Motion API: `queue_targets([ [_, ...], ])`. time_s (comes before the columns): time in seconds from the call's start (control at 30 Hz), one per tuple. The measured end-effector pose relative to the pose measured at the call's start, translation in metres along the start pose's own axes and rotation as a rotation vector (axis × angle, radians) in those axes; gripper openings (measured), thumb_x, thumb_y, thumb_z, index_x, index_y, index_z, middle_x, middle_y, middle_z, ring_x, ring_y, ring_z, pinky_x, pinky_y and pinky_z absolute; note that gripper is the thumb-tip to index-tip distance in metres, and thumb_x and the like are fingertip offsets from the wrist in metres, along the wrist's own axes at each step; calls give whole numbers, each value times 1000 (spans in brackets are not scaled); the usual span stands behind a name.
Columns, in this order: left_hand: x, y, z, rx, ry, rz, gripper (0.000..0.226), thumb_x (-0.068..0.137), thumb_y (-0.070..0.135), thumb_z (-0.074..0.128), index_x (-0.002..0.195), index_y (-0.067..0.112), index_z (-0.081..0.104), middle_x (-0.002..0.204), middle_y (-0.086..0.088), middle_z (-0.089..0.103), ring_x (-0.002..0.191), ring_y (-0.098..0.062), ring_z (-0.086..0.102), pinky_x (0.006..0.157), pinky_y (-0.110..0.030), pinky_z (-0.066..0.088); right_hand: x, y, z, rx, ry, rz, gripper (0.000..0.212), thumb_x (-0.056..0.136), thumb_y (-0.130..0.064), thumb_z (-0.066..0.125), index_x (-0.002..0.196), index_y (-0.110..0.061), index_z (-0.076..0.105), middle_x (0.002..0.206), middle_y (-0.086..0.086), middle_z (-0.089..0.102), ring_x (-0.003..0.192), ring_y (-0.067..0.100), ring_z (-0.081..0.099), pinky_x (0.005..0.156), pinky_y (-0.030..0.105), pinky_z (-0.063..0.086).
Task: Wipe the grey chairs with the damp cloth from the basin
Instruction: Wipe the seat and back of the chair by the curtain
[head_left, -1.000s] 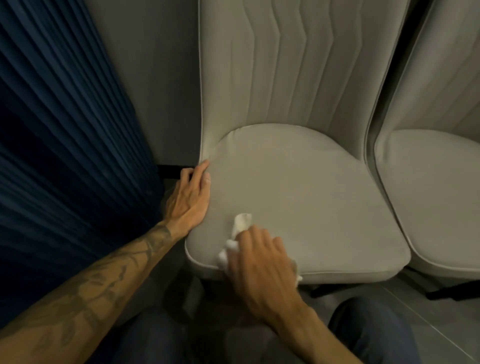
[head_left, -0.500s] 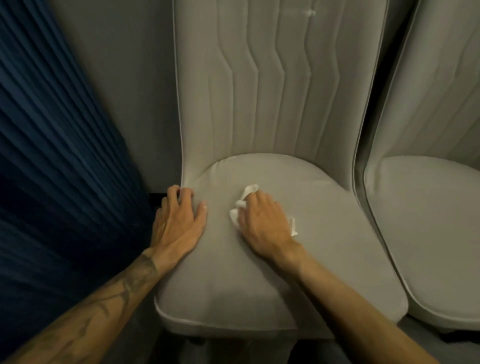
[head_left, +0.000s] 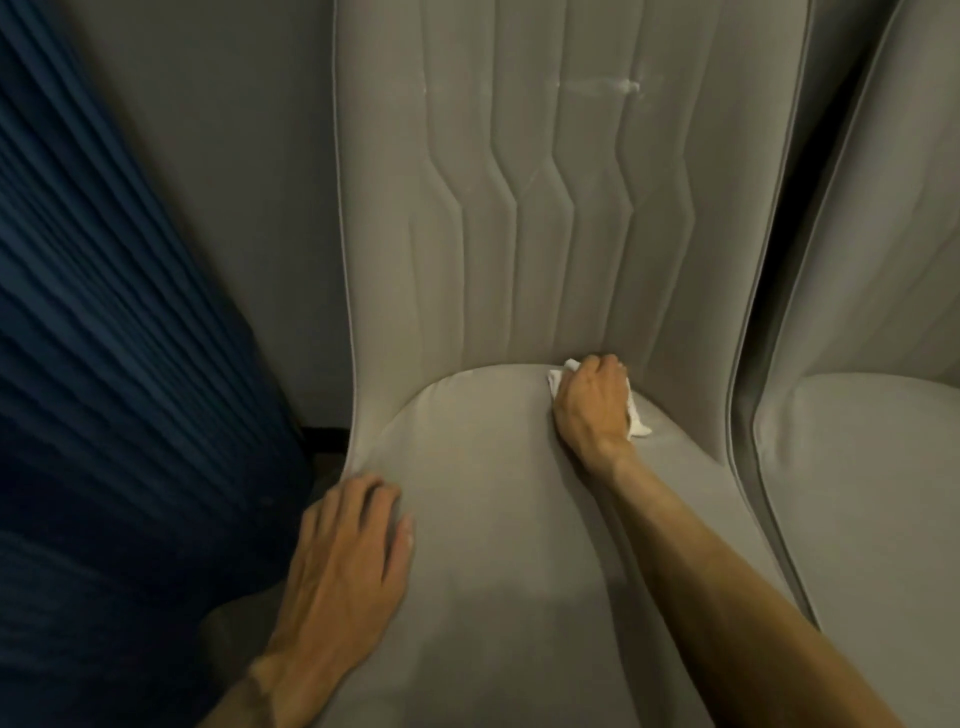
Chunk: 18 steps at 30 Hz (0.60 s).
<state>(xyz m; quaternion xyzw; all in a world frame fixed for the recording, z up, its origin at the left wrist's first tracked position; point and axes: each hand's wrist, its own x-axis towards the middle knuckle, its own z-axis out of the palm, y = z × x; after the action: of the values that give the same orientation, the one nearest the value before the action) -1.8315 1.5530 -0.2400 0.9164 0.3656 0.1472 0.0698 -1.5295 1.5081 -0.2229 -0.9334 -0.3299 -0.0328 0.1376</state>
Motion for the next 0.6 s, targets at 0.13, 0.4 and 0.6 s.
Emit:
queue_targets([
  [0.13,-1,2,2,-39,87,4,42,100,39,40,114,13,69,124,-10,62,107,-34,61,90,-48,45,-8,26,-3,56,78,-3,40,104,-39,43,117,-3,51,119,19,52,112,37,51,97,44,41],
  [0.4,-2,-4,12,-71,169,37,42,95,36,45,112,9,72,117,-13,64,100,-38,65,90,-44,40,2,-15,17,47,33,20,35,105,-38,41,114,-6,52,124,16,53,121,34,48,97,44,40],
  [0.6,-2,-8,17,-78,216,73,39,96,35,45,113,10,70,117,-11,62,102,-35,61,90,-43,38,-8,22,4,66,101,-14,42,101,-49,44,119,-13,56,122,8,52,112,30,58,84,46,49],
])
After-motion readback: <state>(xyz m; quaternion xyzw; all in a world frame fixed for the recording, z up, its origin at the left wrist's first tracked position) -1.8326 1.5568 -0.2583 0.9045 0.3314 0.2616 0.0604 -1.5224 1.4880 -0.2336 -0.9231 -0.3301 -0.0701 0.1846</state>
